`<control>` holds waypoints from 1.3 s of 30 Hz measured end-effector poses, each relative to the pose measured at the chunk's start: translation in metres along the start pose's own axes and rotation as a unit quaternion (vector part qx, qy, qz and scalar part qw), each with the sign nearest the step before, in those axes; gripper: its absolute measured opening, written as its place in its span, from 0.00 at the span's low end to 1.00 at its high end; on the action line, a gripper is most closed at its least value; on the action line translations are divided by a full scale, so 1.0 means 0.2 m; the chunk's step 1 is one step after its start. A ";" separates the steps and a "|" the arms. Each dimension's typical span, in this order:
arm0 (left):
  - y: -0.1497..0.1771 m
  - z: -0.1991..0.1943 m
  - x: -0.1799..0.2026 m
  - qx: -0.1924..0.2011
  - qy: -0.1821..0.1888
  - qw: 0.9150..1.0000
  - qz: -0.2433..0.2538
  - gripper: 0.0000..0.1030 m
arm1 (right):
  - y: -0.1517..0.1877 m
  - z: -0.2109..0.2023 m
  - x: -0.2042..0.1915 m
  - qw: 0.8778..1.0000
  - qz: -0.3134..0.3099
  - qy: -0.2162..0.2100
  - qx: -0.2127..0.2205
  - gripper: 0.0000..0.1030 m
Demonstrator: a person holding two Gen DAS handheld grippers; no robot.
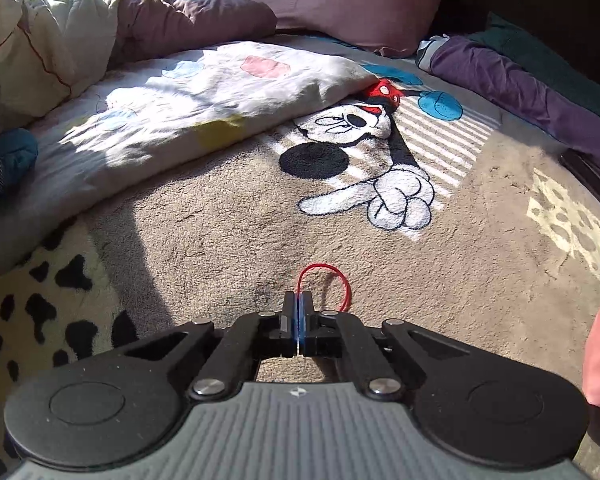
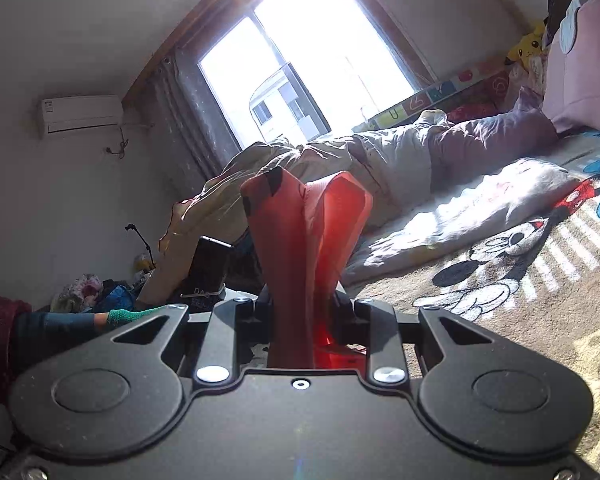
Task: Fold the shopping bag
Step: 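Grasp the red rubber band on the blanket with the left gripper, then carry the rubber band to the bag top while the right gripper holds the bag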
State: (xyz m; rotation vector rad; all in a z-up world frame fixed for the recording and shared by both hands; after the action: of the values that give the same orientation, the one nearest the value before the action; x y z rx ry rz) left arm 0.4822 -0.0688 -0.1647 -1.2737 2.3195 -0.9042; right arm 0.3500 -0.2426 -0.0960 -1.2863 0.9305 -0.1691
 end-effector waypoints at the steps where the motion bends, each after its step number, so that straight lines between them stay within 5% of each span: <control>1: -0.01 -0.05 0.02 0.007 0.007 1.000 0.001 0.00 | 0.00 0.00 0.00 1.000 -0.001 -0.001 -0.002 0.26; 6: 0.01 -0.34 0.12 0.025 0.044 0.998 0.025 0.00 | 0.01 0.00 -0.02 1.000 -0.004 -0.011 -0.016 0.26; 13: -0.05 -0.72 0.17 0.081 0.012 0.995 0.062 0.00 | 0.15 0.06 -0.26 0.992 -0.072 -0.057 -0.082 0.26; 17: -0.10 -0.86 0.33 0.099 -0.015 0.981 0.165 0.00 | 0.22 0.08 -0.38 0.981 -0.149 -0.049 -0.110 0.26; 20: -0.10 -0.91 0.45 0.099 -0.039 0.962 0.252 0.00 | 0.27 0.09 -0.44 0.967 -0.214 -0.036 -0.131 0.26; 22: -0.06 -0.91 0.53 0.091 -0.067 0.937 0.331 0.00 | 0.31 0.10 -0.48 0.954 -0.259 -0.030 -0.146 0.26; 25: -0.01 -0.91 0.60 0.088 -0.066 0.919 0.379 0.00 | 0.36 0.12 -0.52 0.933 -0.318 -0.020 -0.167 0.26; 26: 0.01 -0.90 0.62 0.084 -0.072 0.911 0.398 0.00 | 0.38 0.13 -0.54 0.926 -0.336 -0.019 -0.172 0.26; 27: 0.04 -0.88 0.64 0.083 -0.086 0.893 0.433 0.00 | 0.40 0.14 -0.56 0.918 -0.353 -0.018 -0.177 0.26; 29: 0.08 -0.87 0.68 0.076 -0.069 0.883 0.458 0.00 | 0.42 0.16 -0.58 0.906 -0.378 -0.022 -0.188 0.26; 39: 0.23 -0.95 0.78 0.088 -0.017 0.835 0.543 0.00 | 0.42 0.14 -0.57 0.900 -0.385 -0.027 -0.201 0.25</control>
State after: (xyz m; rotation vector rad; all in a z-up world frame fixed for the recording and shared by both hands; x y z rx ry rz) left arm 0.2611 -0.1127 -0.0546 0.2023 2.2968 -0.6079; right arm 0.2649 -0.1272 -0.1130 -1.9942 0.3652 -0.5757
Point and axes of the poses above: each gripper's, at about its wrist camera, not at the fingertips, and z roughly the way its jaws point, x to its right, y to its underside, the point moved 10 cm from there along z, roughly the way its jaws point, and after that the axes turned 3 degrees about -y, right-handed, at the moved point
